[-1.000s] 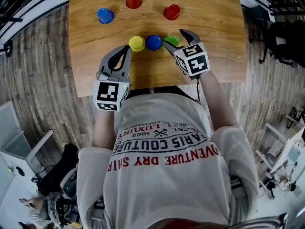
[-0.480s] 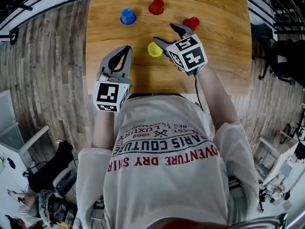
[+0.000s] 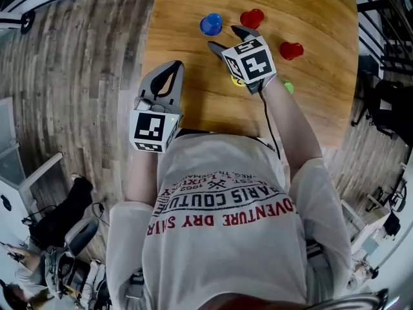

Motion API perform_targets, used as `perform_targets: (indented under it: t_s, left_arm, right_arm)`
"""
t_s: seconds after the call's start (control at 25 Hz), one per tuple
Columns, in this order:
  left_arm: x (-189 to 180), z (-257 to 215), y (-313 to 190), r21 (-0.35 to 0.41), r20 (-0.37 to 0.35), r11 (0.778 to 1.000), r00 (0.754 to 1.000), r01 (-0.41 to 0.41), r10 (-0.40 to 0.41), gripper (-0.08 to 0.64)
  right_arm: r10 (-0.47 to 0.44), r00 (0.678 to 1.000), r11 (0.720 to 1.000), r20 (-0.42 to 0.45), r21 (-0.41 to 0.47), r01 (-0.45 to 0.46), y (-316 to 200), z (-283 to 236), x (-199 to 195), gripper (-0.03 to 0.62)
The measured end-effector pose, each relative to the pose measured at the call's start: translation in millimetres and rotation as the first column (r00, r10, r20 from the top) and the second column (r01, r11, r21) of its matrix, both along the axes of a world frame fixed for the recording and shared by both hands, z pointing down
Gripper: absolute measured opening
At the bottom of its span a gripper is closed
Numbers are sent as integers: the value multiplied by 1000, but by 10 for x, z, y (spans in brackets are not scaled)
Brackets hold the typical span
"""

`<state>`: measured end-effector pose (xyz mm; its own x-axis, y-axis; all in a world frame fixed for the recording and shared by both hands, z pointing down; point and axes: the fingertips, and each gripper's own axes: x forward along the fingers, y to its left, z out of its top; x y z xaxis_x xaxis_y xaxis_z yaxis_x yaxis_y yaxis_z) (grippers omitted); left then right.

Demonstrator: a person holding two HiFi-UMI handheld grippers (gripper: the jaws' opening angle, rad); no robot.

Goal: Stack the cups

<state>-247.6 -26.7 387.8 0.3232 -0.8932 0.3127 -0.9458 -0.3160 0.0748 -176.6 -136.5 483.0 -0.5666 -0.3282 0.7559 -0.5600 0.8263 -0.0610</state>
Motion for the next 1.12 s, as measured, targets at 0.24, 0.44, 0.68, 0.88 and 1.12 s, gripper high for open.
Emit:
perform_targets:
  t_s: [0.24, 0.44, 0.68, 0.88, 1.12]
  left_arm:
    - [-272, 129, -89, -23, -25, 999, 999, 39, -39, 14]
    - [-411, 104, -155, 16, -44, 998, 997, 59, -58, 14]
    - [-460, 152, -211, 15, -55, 998, 997, 60, -59, 14]
    - [-505, 262, -195, -8, -56, 997, 996, 75, -76, 14]
    - [-607, 243, -174, -3, -39, 995, 994, 101, -101, 14]
  right_arm:
    - [56, 997, 998, -48, -8, -56, -310, 234, -201, 327]
    - [75, 990, 997, -121, -17, -78, -500, 408, -253, 327]
    - [80, 986, 993, -144, -70, -90, -557, 604, -223, 325]
    - [79, 987, 995, -140, -55, -87, -569, 694, -259, 262]
    - [55, 992, 998, -115, -34, -60, -526, 572, -341, 259]
